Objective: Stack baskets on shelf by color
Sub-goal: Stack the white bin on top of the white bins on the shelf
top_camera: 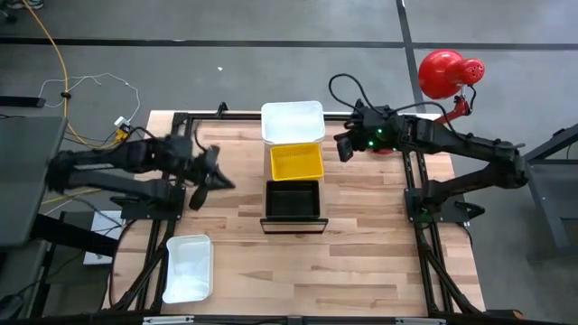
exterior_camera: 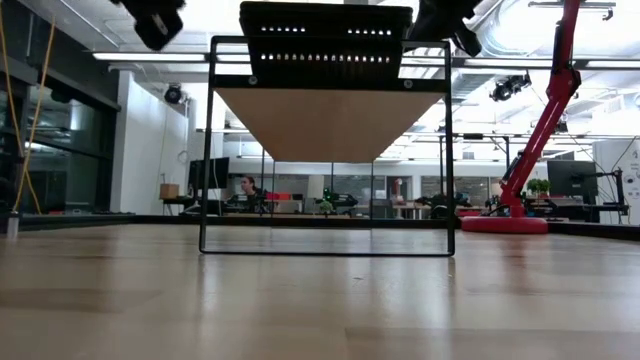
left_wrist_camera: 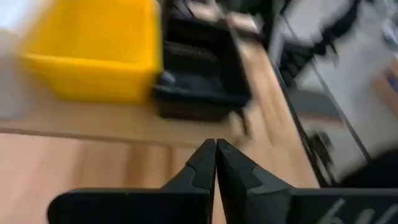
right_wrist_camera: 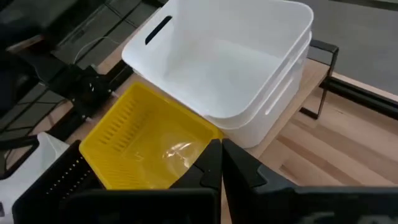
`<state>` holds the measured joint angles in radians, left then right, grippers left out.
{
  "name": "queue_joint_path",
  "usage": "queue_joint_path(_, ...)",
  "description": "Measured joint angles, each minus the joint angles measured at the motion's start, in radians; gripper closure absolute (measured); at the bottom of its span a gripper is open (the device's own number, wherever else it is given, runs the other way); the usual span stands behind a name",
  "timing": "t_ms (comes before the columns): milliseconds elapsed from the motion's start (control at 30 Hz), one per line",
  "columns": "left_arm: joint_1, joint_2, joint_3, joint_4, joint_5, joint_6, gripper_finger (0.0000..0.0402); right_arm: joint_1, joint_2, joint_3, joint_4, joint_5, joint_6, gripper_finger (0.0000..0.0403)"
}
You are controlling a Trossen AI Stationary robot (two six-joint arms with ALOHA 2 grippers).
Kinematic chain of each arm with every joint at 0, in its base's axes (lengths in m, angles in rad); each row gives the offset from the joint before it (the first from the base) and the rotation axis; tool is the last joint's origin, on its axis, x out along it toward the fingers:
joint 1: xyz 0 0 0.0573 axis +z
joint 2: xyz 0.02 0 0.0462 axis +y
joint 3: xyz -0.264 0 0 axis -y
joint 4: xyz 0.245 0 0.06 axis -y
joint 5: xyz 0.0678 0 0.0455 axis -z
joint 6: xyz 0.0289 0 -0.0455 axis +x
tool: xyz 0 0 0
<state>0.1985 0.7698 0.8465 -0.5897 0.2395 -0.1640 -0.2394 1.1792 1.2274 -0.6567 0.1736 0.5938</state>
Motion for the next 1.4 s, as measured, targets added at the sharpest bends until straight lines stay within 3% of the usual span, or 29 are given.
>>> queue_joint_path(300, -0.417, 0.238, 0.247, -0.402, -0.149, -0.100, 0.0344, 0.007, 0.001, 0.000, -0.018, 0.001, -0.078, 0.0403)
queue_joint_path(500, -0.580, 0.341, 0.246, -0.580, -0.188, -0.256, 0.0276, 0.007, 0.001, 0.000, -0.019, -0.024, -0.132, 0.0403)
queue_joint_path(867, -0.787, 0.357, 0.016, -0.506, -0.229, -0.484, 0.0179, 0.007, 0.001, 0.001, -0.025, -0.030, -0.158, 0.0403)
queue_joint_path(1167, -0.803, 0.357, -0.151, -0.396, -0.270, -0.554, 0.0170, 0.007, 0.001, 0.001, -0.028, -0.026, -0.158, 0.0403)
queue_joint_path(1400, -0.803, 0.357, -0.199, -0.241, -0.288, -0.566, 0.0170, 0.007, 0.001, 0.001, -0.027, -0.025, -0.158, 0.0403)
